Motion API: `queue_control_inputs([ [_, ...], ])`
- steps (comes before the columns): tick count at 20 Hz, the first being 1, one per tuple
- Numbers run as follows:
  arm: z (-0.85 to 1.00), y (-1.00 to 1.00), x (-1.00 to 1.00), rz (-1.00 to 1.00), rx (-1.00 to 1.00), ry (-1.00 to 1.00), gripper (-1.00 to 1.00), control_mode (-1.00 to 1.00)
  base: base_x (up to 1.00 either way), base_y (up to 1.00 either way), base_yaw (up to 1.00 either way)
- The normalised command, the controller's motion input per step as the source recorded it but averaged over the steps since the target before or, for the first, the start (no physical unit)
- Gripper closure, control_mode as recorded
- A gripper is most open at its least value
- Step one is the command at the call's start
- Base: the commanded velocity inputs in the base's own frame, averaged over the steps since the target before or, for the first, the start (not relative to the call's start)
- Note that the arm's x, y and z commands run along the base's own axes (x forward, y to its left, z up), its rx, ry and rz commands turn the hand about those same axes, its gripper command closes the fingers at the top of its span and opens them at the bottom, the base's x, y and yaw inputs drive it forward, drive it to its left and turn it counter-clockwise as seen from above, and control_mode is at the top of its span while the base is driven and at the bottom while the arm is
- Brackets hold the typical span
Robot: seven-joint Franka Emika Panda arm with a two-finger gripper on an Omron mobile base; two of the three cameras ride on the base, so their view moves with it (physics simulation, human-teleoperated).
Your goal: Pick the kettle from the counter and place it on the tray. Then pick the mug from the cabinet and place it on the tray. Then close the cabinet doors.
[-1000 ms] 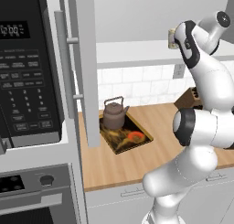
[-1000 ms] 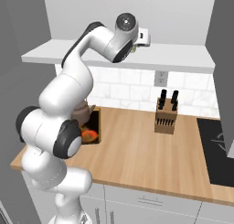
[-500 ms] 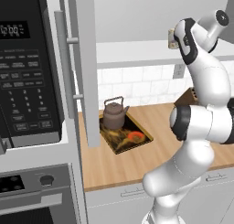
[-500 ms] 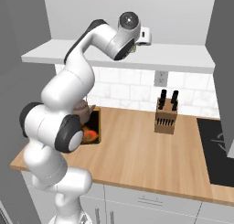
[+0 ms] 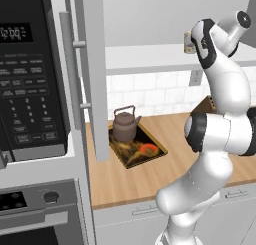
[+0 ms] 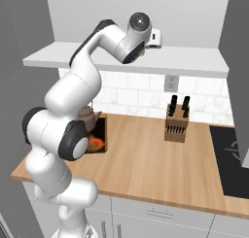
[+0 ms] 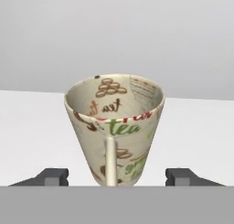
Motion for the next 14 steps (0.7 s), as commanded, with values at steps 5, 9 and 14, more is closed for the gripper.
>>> queue_control_inputs([
  [5, -0.11, 0.00, 0.00, 0.02, 0.00, 0.00, 1.00, -1.00, 0.00, 0.00, 0.00],
  [9, -0.05, 0.00, 0.00, 0.04, 0.00, 0.00, 1.00, -1.00, 0.00, 0.00, 0.00],
  [14, -0.01, 0.00, 0.00, 0.07, 0.00, 0.00, 1.00, -1.00, 0.00, 0.00, 0.00],
])
